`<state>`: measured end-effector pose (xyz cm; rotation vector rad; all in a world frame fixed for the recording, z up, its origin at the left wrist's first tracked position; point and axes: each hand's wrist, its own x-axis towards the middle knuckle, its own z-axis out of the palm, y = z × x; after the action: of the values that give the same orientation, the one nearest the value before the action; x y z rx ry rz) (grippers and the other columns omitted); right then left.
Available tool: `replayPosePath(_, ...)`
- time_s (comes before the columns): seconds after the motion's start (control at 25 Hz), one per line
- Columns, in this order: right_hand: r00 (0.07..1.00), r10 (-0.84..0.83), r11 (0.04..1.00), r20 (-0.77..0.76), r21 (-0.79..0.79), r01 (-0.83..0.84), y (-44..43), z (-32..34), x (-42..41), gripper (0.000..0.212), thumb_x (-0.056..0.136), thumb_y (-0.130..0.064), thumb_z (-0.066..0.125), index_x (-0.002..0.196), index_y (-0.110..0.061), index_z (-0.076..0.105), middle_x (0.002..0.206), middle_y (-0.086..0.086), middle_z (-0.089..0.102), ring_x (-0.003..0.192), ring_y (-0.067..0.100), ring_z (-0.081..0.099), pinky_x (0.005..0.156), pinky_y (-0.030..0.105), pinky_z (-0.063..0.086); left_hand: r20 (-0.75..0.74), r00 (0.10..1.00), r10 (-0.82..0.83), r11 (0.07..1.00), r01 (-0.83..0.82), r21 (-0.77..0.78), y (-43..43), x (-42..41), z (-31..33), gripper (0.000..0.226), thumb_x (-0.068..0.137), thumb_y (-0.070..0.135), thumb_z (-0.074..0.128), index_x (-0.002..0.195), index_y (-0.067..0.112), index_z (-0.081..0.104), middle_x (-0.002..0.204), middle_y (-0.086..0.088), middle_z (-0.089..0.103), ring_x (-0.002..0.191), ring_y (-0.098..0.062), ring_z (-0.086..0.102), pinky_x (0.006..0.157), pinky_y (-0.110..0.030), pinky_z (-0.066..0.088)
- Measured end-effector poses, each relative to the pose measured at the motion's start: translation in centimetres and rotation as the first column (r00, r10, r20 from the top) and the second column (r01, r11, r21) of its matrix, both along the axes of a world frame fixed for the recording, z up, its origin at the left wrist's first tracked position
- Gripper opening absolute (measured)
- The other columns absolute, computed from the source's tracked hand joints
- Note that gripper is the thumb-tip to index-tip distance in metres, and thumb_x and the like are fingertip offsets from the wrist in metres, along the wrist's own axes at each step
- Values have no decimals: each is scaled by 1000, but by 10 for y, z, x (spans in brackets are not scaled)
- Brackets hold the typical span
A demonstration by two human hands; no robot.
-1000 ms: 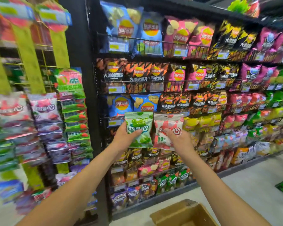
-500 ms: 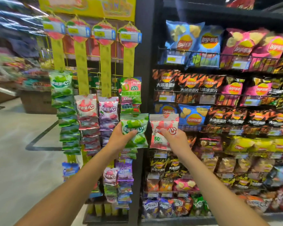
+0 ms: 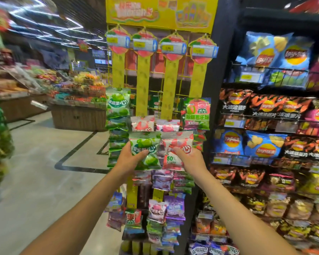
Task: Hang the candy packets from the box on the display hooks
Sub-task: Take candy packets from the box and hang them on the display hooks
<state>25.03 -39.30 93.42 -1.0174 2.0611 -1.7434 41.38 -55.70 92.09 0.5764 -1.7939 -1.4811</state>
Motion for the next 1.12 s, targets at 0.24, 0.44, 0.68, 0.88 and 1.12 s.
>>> replayPosePath(0.24,999,-33,999,1,22,33,-113,27,17,44,94,-46,71,67,-17,54,52,2,47,48,18,42,55,30,31,-49,999,23,1000,-22,19,-97,34,-3,72,83,44,84,144,27,52,135,7,67,125,-18,64,108,-50,52)
replayPosePath(0.44,993,-115,993,-36,35,117,-180,64,10,42,94,-47,71,77,-13,55,61,4,46,52,17,41,48,29,29,-19,1000,10,999,-9,32,-142,47,4,48,92,30,80,134,29,57,125,6,72,113,-17,71,99,-49,58)
replayPosePath(0.68,988,-144,989,52,-6,145,-223,93,-14,51,86,-56,74,104,-9,71,93,7,75,85,28,70,76,42,58,2,1000,1,999,-1,41,-172,45,5,35,94,27,77,124,30,61,117,6,75,108,-17,73,95,-47,60)
replayPosePath(0.88,987,-145,989,74,27,143,-236,81,-30,41,89,-51,75,93,-11,68,79,3,71,74,24,68,71,37,58,6,1000,-12,1000,11,23,-185,40,-2,35,94,25,78,123,32,60,121,7,72,112,-16,70,99,-47,58)
replayPosePath(1.12,984,-171,982,59,95,165,-235,56,-28,44,93,-52,70,86,-11,56,66,2,43,61,20,42,62,34,33,3,999,-35,999,35,24,-189,34,-12,35,95,24,76,124,33,60,121,10,72,110,-13,70,94,-43,60)
